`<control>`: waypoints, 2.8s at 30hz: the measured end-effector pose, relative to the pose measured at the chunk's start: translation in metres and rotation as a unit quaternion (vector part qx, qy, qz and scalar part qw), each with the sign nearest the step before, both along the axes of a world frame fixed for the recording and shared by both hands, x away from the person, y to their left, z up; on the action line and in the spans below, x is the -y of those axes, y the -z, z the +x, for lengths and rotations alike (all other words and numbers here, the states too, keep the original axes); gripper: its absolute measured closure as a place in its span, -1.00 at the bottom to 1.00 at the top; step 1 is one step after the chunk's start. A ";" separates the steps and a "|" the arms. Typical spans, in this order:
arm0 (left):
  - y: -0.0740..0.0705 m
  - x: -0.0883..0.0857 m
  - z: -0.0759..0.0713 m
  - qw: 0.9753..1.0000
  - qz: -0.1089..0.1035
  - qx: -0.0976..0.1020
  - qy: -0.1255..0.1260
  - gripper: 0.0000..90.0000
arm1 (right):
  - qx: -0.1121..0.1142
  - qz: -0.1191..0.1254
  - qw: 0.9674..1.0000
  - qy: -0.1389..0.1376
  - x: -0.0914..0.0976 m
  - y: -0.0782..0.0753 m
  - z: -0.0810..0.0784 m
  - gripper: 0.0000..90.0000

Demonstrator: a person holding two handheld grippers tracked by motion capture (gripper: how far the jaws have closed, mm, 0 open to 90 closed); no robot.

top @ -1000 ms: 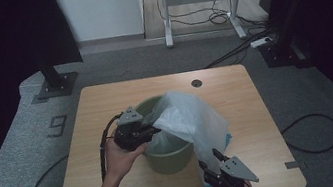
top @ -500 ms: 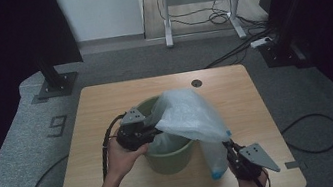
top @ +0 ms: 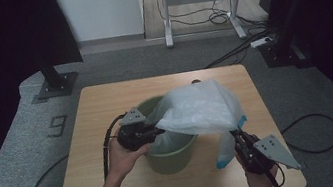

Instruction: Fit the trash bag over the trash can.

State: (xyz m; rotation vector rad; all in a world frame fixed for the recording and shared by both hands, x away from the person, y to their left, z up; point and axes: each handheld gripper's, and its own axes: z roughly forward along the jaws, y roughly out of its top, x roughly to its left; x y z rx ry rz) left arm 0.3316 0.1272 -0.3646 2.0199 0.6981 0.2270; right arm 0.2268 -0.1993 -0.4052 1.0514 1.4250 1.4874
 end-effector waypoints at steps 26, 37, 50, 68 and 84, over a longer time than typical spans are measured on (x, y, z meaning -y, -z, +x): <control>-0.036 -0.018 -0.029 0.999 -0.014 0.034 0.017 -0.61 | 0.004 -0.063 0.998 -0.022 -0.030 -0.017 0.015 0.97; -0.032 0.005 -0.019 1.000 -0.019 0.000 0.015 -0.58 | 0.002 -0.099 0.993 -0.068 -0.057 -0.005 0.008 0.97; -0.026 0.021 -0.015 1.000 0.000 -0.017 0.004 -0.37 | 0.006 -0.122 0.989 -0.083 -0.071 0.000 0.002 0.96; -0.014 0.013 -0.009 0.999 -0.008 -0.023 0.023 0.80 | 0.002 -0.100 0.990 -0.104 -0.067 0.008 -0.001 0.45; -0.009 -0.013 0.004 0.998 -0.047 -0.043 -0.014 0.95 | 0.012 -0.051 0.982 -0.184 -0.043 0.016 -0.020 -0.29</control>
